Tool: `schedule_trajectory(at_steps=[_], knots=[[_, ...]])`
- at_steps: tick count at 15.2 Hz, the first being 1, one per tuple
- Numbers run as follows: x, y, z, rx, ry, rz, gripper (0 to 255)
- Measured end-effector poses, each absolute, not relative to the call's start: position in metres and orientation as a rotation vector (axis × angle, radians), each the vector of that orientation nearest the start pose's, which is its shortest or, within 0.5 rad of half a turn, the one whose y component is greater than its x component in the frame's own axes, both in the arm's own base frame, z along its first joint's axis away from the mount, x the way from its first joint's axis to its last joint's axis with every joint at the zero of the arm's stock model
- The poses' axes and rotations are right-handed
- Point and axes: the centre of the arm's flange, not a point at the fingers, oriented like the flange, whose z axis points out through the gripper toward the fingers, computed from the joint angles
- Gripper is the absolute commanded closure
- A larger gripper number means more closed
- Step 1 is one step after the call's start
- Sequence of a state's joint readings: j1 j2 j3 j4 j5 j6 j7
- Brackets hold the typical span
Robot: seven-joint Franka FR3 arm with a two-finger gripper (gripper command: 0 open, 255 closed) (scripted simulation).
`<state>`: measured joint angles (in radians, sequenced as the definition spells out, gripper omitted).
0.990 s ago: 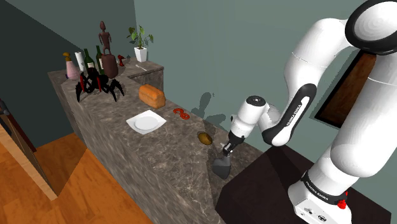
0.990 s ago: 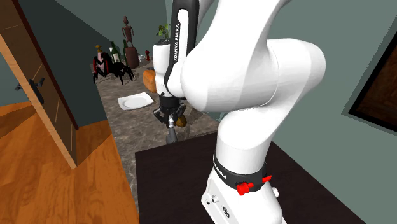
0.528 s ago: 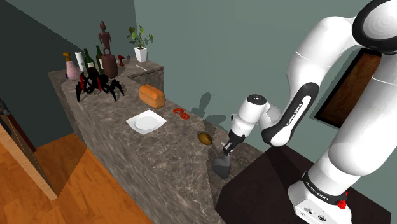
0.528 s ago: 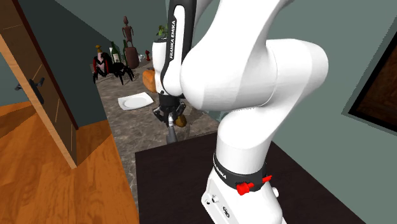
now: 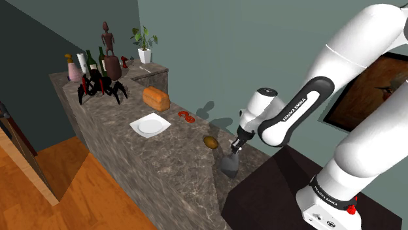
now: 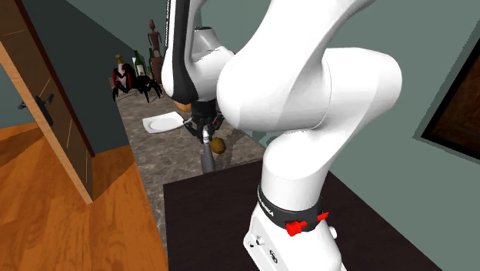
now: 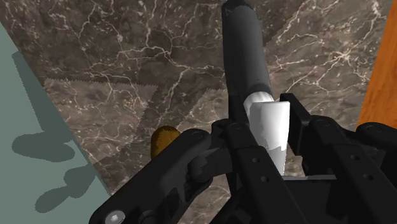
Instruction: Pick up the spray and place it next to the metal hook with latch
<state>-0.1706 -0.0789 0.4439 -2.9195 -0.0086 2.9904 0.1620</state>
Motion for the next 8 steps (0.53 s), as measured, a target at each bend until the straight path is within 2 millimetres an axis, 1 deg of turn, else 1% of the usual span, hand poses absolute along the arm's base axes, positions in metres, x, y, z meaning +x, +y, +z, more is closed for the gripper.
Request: schedule_trajectory(at_steps=[8], knots=[[0.339,0.093,0.259,-3.129,-0.185,-0.229,255]])
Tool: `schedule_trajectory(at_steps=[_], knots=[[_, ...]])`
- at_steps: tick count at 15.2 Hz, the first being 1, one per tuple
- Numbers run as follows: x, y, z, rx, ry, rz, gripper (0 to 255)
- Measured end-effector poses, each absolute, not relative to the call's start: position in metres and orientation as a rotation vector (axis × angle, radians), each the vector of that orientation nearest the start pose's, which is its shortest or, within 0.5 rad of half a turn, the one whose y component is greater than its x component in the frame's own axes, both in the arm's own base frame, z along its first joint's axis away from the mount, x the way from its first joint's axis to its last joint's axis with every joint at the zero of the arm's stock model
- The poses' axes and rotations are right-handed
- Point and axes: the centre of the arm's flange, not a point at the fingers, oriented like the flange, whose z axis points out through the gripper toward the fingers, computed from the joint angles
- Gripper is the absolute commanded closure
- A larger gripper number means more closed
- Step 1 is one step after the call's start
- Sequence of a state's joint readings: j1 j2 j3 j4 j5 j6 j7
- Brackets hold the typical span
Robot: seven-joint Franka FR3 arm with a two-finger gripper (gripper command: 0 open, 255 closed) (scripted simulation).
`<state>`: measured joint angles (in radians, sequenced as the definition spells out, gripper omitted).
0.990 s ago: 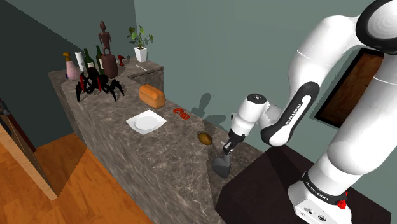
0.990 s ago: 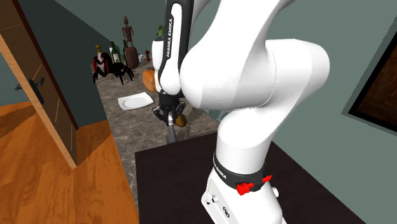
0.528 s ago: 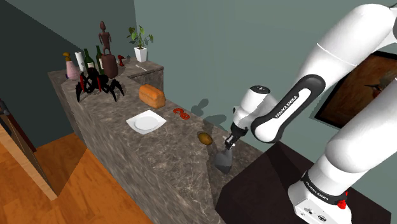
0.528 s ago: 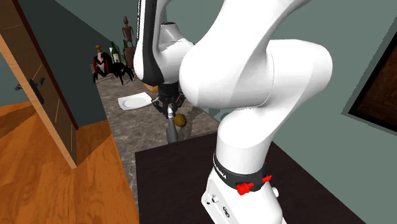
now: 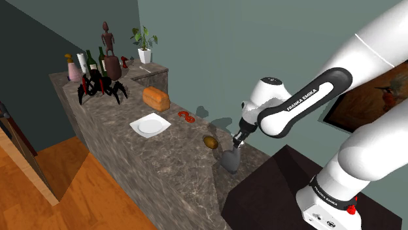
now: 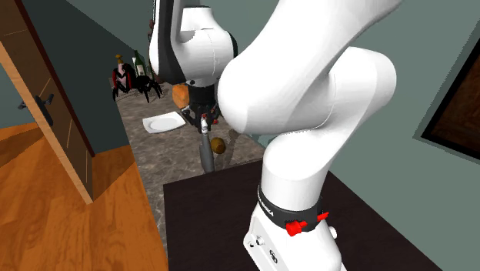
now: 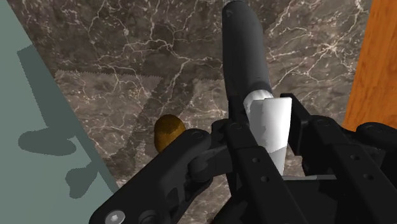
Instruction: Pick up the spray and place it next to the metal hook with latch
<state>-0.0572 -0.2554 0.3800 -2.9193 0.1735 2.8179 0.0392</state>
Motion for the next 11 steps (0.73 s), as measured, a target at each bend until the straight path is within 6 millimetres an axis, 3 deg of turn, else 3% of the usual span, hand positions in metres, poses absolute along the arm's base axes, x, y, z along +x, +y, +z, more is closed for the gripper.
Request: schedule_trajectory(at_steps=[11], knots=[[0.340,0.092,0.317,-3.129,-0.185,-0.229,255]])
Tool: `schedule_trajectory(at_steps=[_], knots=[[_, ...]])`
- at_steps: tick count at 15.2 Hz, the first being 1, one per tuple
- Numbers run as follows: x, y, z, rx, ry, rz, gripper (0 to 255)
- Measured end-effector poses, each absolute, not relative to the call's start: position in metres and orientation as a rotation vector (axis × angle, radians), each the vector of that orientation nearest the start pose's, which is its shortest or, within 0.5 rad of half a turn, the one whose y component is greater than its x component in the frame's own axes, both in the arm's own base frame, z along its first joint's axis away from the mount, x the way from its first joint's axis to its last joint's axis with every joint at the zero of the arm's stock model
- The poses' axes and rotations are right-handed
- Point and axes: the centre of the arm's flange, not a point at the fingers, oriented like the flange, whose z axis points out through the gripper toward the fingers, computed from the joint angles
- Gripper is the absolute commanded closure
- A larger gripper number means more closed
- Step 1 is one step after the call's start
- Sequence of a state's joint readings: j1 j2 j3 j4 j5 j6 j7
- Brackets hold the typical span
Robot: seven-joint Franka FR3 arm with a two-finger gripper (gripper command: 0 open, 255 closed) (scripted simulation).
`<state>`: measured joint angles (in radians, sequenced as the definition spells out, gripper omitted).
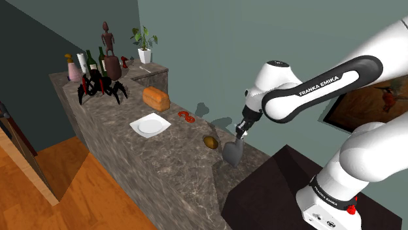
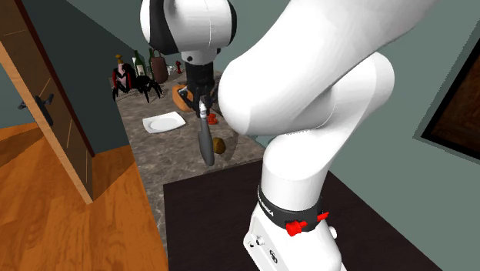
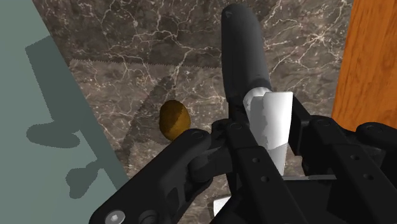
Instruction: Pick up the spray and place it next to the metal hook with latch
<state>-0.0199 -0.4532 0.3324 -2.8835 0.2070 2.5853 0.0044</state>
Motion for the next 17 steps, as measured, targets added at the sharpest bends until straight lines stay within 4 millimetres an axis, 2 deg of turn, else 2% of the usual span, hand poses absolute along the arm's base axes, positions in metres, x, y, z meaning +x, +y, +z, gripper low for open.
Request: schedule_trajectory(at_steps=[17], knots=[[0.340,0.092,0.406,-3.129,-0.185,-0.229,255]])
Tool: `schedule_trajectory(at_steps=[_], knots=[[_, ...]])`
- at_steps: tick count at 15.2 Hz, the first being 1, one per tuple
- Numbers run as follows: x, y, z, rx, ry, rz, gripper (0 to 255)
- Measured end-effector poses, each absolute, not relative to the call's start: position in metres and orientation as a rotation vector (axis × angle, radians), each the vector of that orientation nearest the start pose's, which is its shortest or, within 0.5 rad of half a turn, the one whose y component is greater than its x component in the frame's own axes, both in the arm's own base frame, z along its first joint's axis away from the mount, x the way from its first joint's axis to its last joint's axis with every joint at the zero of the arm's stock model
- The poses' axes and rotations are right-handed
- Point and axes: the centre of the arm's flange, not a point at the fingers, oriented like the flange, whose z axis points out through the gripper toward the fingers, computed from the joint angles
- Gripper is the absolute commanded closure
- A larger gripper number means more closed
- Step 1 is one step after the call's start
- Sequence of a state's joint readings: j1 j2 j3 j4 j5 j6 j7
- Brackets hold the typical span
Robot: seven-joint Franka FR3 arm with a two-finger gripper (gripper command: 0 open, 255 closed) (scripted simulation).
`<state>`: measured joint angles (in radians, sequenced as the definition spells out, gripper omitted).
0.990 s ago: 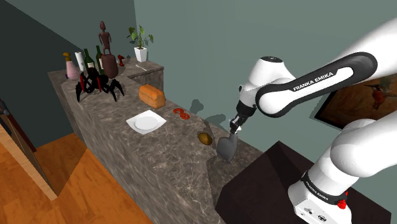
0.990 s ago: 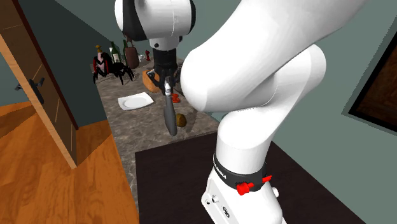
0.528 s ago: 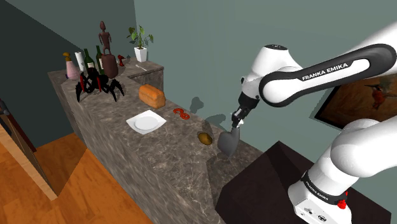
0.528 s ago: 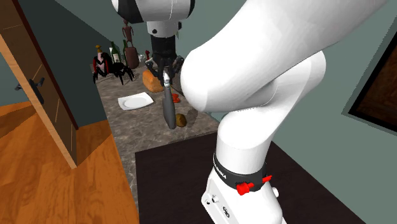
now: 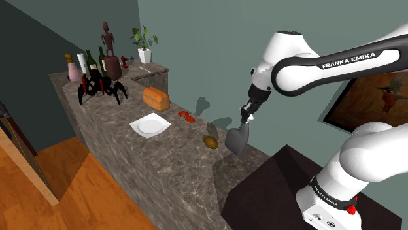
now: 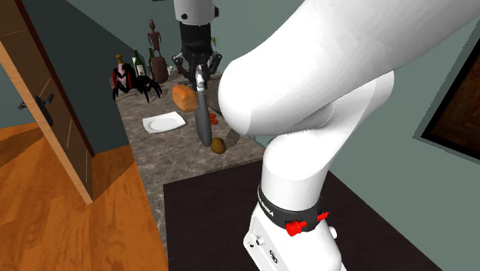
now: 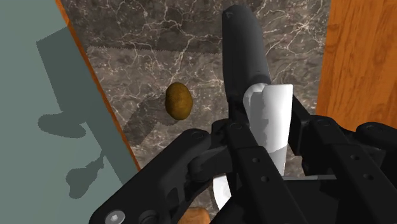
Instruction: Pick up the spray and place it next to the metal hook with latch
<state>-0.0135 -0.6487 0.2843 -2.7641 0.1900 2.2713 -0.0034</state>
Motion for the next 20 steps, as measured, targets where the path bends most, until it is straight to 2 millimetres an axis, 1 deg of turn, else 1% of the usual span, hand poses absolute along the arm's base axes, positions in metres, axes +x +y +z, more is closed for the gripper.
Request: schedule_trajectory(at_steps=[14,16,20], knots=[[0.340,0.092,0.479,-3.129,-0.185,-0.229,255],[0.355,0.089,0.483,-3.129,-0.185,-0.229,255],[0.403,0.074,0.484,-3.129,-0.185,-0.228,255]])
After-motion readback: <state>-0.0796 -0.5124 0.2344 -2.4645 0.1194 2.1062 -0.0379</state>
